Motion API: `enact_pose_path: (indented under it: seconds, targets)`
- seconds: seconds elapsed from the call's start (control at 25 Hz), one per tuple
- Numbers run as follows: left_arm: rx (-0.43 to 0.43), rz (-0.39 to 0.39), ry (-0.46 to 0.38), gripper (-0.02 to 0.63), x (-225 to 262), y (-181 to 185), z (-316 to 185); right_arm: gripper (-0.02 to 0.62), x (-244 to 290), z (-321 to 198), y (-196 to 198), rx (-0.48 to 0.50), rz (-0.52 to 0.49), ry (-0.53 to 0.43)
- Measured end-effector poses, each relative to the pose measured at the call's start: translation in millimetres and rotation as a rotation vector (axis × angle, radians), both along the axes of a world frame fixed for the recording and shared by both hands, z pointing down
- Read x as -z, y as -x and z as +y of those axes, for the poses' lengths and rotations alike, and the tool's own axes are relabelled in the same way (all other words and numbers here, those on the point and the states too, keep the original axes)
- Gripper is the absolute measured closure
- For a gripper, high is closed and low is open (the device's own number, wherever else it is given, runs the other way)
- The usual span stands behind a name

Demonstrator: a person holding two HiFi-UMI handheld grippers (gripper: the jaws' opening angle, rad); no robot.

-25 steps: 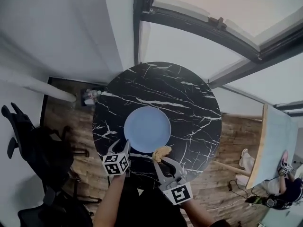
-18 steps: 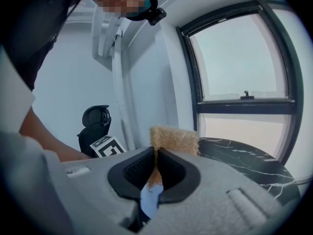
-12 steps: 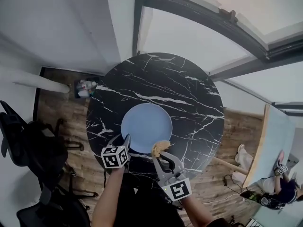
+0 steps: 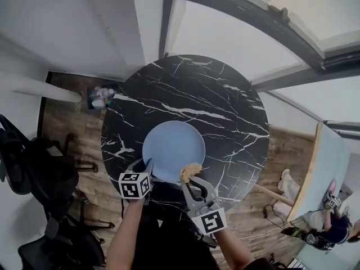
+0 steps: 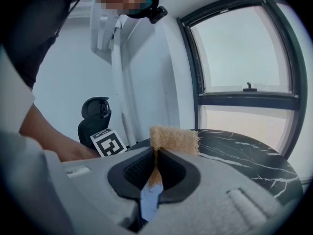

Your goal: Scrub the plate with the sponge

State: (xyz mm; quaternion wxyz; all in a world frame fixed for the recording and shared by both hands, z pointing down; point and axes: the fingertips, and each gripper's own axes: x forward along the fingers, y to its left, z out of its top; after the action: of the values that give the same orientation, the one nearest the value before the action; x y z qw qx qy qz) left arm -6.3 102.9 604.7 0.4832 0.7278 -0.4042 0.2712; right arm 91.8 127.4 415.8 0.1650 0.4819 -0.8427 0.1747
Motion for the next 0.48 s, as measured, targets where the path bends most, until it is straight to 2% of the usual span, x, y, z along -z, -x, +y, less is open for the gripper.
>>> enact_pose_path:
  seconds: [0.24,0.4,0.48]
  targets:
    - [-0.002,-0.021,0.023,0.546,-1.5,29.9,23.4,0.573,-27.0,5.4,8.2,0.056,0.05,0.064]
    - [-0.011,0.009,0.035,0.552,-1.7,32.6,24.5,0.574,-56.9,5.2,25.9,0.136,0.106,0.118]
    - [-0.006,0.034,0.042,0.56,-1.2,31.6,20.8,0.574,-73.4,1.3,39.0,0.188,0.128,0.113]
